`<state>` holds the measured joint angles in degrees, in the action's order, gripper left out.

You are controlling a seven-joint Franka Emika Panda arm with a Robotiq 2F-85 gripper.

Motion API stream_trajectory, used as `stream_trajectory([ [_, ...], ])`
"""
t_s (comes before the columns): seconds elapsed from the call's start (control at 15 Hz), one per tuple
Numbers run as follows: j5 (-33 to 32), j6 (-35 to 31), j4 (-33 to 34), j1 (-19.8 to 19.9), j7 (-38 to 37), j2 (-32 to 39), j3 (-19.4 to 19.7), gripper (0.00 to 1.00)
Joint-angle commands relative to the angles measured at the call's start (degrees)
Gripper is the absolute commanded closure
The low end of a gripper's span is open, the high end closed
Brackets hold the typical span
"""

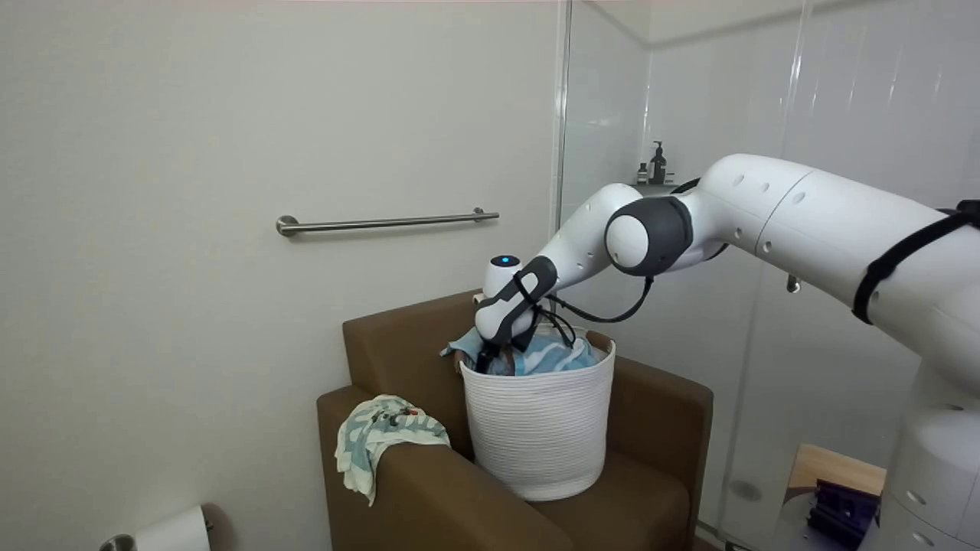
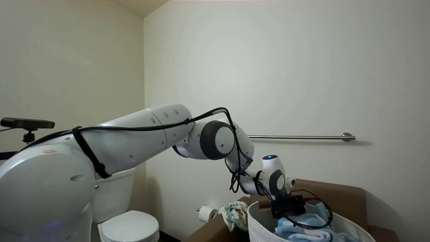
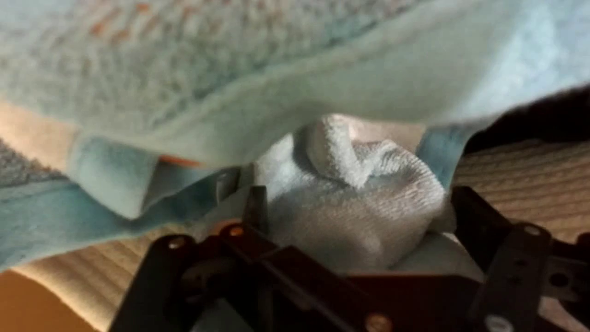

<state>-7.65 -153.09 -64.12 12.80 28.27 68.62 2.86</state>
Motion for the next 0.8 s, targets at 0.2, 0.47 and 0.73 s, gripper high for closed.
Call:
stream_trajectory([
  [0.2, -1.9, -5.81, -6.44, -1.83, -1.33, -5.02, 2.09, 0.0],
  [0.47, -3.97, -4.91, -10.7, -0.41, -0.11, -6.74, 0.82, 0.0],
  [0.73, -4.99, -2.15, -17.76, 1.24, 1.13, -9.49, 0.64, 0.0],
])
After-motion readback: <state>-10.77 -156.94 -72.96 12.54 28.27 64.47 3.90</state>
